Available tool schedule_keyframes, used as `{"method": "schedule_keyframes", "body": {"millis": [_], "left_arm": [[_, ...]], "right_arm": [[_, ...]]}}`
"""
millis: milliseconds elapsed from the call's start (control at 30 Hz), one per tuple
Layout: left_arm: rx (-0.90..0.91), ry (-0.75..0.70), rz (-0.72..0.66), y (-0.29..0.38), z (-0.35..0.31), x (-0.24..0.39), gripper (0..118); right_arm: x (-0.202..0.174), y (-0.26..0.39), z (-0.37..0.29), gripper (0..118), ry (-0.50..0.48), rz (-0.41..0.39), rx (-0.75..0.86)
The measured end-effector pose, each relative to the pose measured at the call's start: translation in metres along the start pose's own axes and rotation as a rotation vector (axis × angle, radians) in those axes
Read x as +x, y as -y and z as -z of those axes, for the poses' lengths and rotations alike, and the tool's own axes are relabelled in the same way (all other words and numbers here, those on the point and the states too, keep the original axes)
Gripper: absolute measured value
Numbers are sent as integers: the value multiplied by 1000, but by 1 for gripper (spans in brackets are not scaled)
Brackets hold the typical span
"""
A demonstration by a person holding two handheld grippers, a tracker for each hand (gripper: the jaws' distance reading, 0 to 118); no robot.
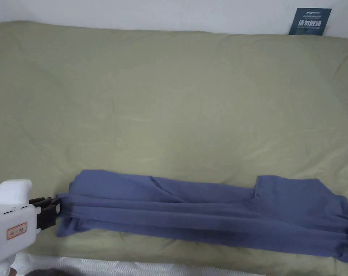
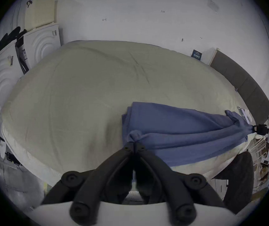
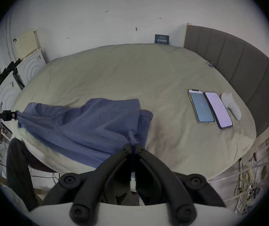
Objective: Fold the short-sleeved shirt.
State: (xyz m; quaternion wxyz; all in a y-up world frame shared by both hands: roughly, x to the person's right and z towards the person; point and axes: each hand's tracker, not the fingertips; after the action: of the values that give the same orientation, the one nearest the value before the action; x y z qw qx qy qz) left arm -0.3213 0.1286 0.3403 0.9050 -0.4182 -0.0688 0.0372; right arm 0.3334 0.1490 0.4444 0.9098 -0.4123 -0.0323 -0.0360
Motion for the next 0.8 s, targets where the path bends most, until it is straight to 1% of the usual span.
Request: {"method": "schedule_keyframes", "body": {"millis": [33, 67, 100, 133, 167, 200, 233, 267, 300, 333, 367, 400, 433, 467, 533, 567, 667, 700, 733, 767, 800], "left_arm": [[27, -16, 1, 2, -1, 0, 41], [43, -31, -4, 2, -2, -2, 81], [45, -58, -26, 1, -2, -3, 108], [70, -68, -57, 2, -7, -3, 110], [89, -59, -63, 0, -14, -3, 110], [95, -64, -76, -3, -18, -3, 109], [80, -83, -91, -6, -23, -1, 105], [91, -93, -102, -7, -29, 1, 91], [104, -101, -101, -8, -35, 3, 57], [115, -114, -88, -9, -39, 8, 0], [124, -155, -84, -10, -42, 12, 0], [170, -181, -71, -7, -47, 15, 0], [151, -152, -67, -7, -50, 17, 0], [147, -148, -65, -7, -52, 20, 0], [153, -146, -67, -4, -57, 21, 0], [147, -123, -83, -3, -59, 20, 0], [103, -12, -187, -6, -56, 5, 0], [72, 46, -225, -12, -51, -7, 0], [55, 116, -253, -17, -45, -17, 0], [18, 160, -273, -23, -37, -27, 0], [-15, 165, -278, -30, -31, -34, 0]], "right_arm": [[-1, 1, 1, 34, 1, 10, -2], [-2, -1, 0, 76, 39, 32, -5], [-2, 0, 1, 113, 49, 44, -7], [-4, 3, -6, 112, 44, 51, 1], [-6, 0, -13, 106, 32, 69, 49], [3, 0, -11, 107, 48, 92, 70], [6, 1, -12, 106, 43, 98, 56], [4, 1, -16, 97, 47, 119, 66], [0, 2, -21, 72, 46, 125, 85], [-18, -6, -29, 16, 51, 126, 143], [-28, -7, -35, 0, 77, 117, 186], [-37, -4, -36, 0, 100, 113, 196], [-49, -4, -39, 0, 88, 94, 235], [-57, -5, -41, 0, 65, 82, 233], [-79, -2, -47, 0, 104, 60, 293], [-89, 0, -51, 0, 113, 46, 320], [-136, -5, -80, 0, 163, 4, 400], [-147, -3, -88, 0, 149, 22, 415], [-159, -7, -97, 0, 160, 15, 452], [-172, -8, -105, 0, 175, 8, 479], [-183, -7, -112, 0, 180, -1, 502]]}}
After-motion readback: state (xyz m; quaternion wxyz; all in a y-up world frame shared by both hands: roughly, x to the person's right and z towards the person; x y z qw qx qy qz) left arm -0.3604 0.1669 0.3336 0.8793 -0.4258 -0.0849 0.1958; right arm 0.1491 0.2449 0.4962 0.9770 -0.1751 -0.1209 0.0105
